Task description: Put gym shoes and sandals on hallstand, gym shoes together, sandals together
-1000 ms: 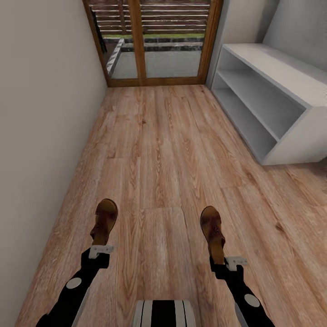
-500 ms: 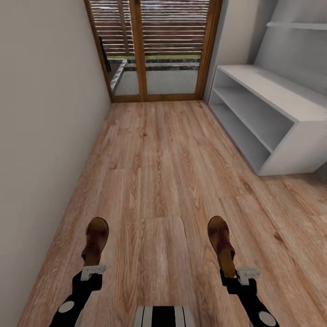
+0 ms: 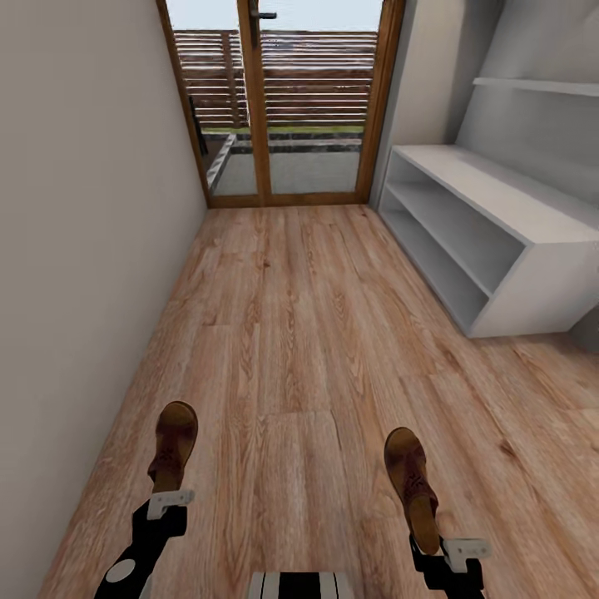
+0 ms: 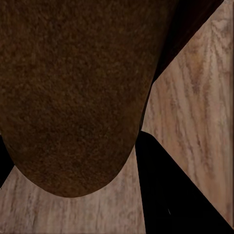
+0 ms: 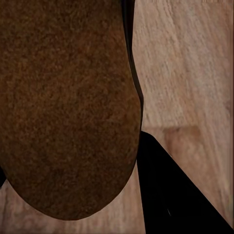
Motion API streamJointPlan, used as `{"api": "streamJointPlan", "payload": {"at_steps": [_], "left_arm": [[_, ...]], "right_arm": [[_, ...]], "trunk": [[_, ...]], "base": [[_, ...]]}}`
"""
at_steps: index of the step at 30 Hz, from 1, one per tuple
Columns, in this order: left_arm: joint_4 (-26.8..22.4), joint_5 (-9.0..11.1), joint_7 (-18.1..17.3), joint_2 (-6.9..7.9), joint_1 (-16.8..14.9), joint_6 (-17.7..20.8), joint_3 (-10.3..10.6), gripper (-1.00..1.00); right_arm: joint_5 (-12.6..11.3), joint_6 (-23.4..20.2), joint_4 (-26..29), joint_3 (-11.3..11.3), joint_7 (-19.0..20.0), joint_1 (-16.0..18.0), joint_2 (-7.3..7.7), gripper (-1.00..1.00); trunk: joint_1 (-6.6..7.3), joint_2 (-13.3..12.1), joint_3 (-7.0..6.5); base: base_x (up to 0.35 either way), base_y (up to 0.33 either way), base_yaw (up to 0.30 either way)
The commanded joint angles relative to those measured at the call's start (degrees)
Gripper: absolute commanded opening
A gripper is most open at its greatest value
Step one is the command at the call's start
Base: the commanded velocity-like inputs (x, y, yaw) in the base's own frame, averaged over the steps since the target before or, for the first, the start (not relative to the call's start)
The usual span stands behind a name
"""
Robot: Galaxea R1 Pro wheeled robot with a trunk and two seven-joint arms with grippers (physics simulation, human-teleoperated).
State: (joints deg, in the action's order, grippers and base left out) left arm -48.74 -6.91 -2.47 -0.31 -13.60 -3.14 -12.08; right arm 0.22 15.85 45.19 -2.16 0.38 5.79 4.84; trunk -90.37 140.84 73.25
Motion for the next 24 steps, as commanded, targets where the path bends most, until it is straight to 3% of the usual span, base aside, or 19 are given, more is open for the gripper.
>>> {"api": "streamJointPlan", "payload": {"at_steps": [1,6,24], "left_arm": [[0.03,-0.79,-0.29,-0.04,-0.02,-0.19,-0.22,-1.0],[0.05,-0.75,-0.31,-0.04,-0.02,-0.16,-0.22,-1.0],[0.05,-0.74,-0.38,-0.08,0.06,-0.26,-0.13,-1.0]], "right_arm": [[-0.2,0.13,-0.12,-0.03,0.07,0.01,0.0,-1.0],[-0.27,0.15,-0.27,-0.03,0.06,0.01,-0.08,-1.0],[-0.22,2.12,-1.14,-0.03,0.06,0.01,-0.18,-1.0]], "trunk": [[0.23,-0.4,-0.24],[1.33,-2.41,-1.59],[1.33,-2.41,-3.22]], "base": [[0.0,0.0,0.0],[0.0,0.0,0.0],[0.0,0.0,0.0]]}}
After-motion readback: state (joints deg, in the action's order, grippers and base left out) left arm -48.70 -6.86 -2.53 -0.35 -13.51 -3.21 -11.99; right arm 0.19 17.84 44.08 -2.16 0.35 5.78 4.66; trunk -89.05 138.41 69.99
